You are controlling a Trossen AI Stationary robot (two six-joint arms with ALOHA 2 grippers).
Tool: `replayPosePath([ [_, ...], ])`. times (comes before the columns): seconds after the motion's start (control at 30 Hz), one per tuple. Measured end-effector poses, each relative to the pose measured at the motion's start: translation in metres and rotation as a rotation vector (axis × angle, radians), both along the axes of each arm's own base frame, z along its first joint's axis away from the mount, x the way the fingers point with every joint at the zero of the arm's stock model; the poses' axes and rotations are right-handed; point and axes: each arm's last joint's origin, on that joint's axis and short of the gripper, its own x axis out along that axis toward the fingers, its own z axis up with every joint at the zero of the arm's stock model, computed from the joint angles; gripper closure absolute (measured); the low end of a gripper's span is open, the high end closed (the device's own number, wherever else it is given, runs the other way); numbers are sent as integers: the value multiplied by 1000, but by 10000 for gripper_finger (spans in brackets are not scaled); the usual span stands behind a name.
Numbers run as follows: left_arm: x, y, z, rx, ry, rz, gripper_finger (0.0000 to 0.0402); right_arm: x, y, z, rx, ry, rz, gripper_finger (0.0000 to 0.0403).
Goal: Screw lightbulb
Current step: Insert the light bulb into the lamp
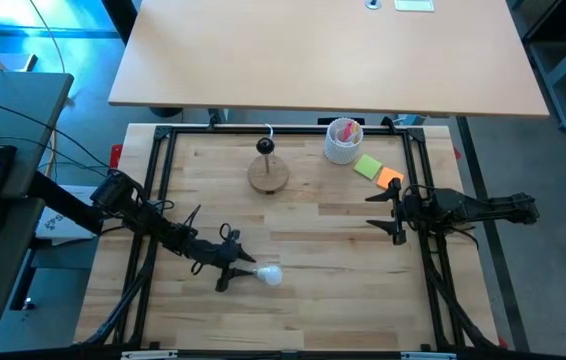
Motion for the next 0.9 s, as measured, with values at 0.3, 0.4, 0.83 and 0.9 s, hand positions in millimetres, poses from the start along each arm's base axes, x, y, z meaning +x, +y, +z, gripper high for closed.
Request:
replayPosePath([
  [0.3, 4, -27, 7, 20, -12, -74, 154, 0, 0, 0, 0, 0, 0, 117],
  [0.4, 10, -37, 6, 126, 48, -110, 152, 0, 0, 0, 0, 0, 0, 117],
  [0.83, 21, -41, 10, 232, 57, -134, 151, 0, 0, 0, 0, 0, 0, 117],
  [0.9, 22, -42, 11, 282, 24, -167, 151, 0, 0, 0, 0, 0, 0, 117],
])
